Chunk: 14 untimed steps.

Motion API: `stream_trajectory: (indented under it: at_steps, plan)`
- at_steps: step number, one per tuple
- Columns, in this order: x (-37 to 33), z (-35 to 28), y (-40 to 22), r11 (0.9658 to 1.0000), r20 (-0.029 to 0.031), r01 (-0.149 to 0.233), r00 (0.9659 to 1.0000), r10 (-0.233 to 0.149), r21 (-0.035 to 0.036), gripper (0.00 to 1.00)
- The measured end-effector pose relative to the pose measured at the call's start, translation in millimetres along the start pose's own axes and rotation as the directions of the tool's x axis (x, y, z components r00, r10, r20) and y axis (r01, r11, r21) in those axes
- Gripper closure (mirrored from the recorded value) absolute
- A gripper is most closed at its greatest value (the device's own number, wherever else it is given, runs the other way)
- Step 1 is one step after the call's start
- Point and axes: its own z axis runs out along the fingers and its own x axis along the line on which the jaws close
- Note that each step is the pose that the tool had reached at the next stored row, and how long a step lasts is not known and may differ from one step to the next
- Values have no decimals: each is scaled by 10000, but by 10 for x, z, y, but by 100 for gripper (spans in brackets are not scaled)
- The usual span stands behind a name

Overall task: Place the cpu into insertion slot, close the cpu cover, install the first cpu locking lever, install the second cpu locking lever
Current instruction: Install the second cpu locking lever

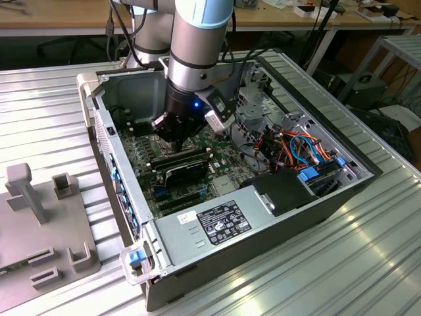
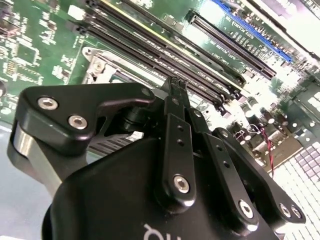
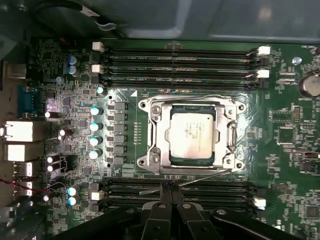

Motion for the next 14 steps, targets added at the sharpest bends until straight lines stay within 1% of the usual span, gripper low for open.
stream_trajectory:
  at_steps: [2, 3, 6, 9, 14]
  plan:
    - [50, 42, 0, 10000, -1, 1, 10000, -1, 1, 89]
    - [88, 56, 1, 10000, -2, 0, 10000, 0, 1, 89]
    - [138, 95, 4, 10000, 0, -1, 10000, 1, 0, 89]
    - [159, 124, 10, 10000, -1, 0, 10000, 0, 1, 89]
    - [173, 133, 16, 10000, -2, 2, 10000, -2, 2, 89]
